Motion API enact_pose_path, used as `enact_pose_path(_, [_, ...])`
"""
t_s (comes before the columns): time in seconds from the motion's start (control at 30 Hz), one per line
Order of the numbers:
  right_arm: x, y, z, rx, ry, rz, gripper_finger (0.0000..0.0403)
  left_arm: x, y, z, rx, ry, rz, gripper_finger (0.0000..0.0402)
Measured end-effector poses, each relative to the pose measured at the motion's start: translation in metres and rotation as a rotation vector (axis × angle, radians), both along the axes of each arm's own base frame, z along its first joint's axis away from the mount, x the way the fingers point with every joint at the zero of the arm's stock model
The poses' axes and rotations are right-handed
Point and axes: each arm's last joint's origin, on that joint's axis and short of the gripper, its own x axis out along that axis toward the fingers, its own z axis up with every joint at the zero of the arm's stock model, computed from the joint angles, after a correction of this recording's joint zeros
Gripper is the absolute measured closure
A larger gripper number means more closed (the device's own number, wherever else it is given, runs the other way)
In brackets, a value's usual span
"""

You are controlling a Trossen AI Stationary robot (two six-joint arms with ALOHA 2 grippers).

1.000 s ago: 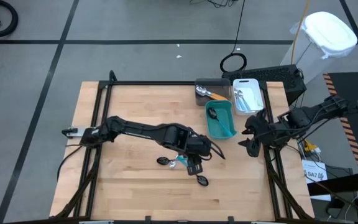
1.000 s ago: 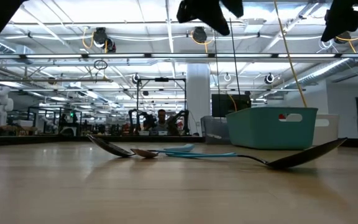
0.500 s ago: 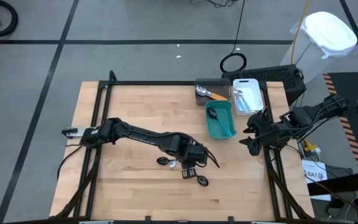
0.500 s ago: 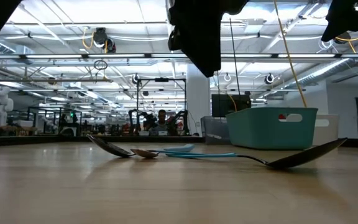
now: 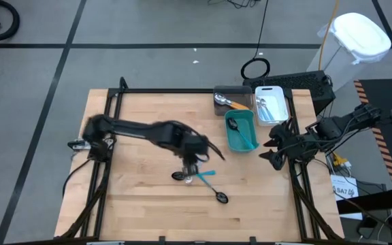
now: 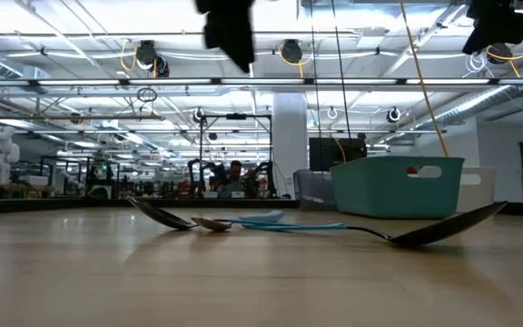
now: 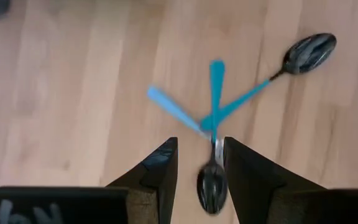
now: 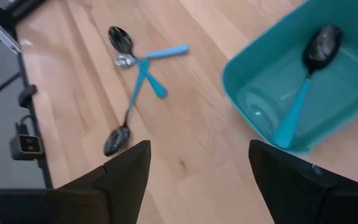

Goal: Sort silverware by color (type)
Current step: Put the blue spoon into the green bin

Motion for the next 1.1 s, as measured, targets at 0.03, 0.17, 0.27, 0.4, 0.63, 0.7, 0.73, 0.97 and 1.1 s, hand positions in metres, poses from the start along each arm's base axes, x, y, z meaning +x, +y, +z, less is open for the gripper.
enact_pose_path(0.03, [0.001, 0.001, 0.0, 0.004, -0.009, 0.0, 0.0138, -0.011, 0.004, -0.002, -0.018, -0.012, 0.022, 0.0275])
enact_pose_path(0.17, [0.007, 0.002, 0.001, -0.008, -0.032, -0.016, 0.0138, -0.057, 0.007, -0.015, -0.136, -0.092, 0.11, 0.0275])
enact_pose_path(0.27, [0.013, 0.004, 0.0, -0.026, -0.053, -0.036, 0.0138, -0.086, 0.003, -0.026, -0.22, -0.148, 0.197, 0.0275])
enact_pose_path(0.4, [0.022, 0.007, 0.0, -0.047, -0.084, -0.062, 0.0138, -0.108, -0.006, -0.045, -0.287, -0.165, 0.271, 0.0275])
enact_pose_path(0.63, [0.041, 0.015, -0.003, -0.027, -0.119, -0.066, 0.0138, -0.119, -0.034, -0.091, -0.23, -0.2, 0.128, 0.0275])
enact_pose_path(0.7, [0.047, 0.018, -0.002, -0.016, -0.151, -0.062, 0.0138, -0.126, -0.035, -0.106, -0.178, -0.182, 0.116, 0.0275])
enact_pose_path(0.73, [0.05, 0.02, -0.001, -0.015, -0.17, -0.054, 0.0138, -0.129, -0.034, -0.111, -0.154, -0.172, 0.118, 0.0277])
enact_pose_path(0.97, [0.078, 0.032, -0.006, -0.032, -0.241, -0.01, 0.0145, -0.134, -0.031, -0.132, -0.121, -0.232, 0.052, 0.0323])
enact_pose_path(1.1, [0.093, 0.039, -0.015, -0.032, -0.23, -0.012, 0.0164, -0.132, -0.031, -0.132, -0.099, -0.28, 0.038, 0.0348])
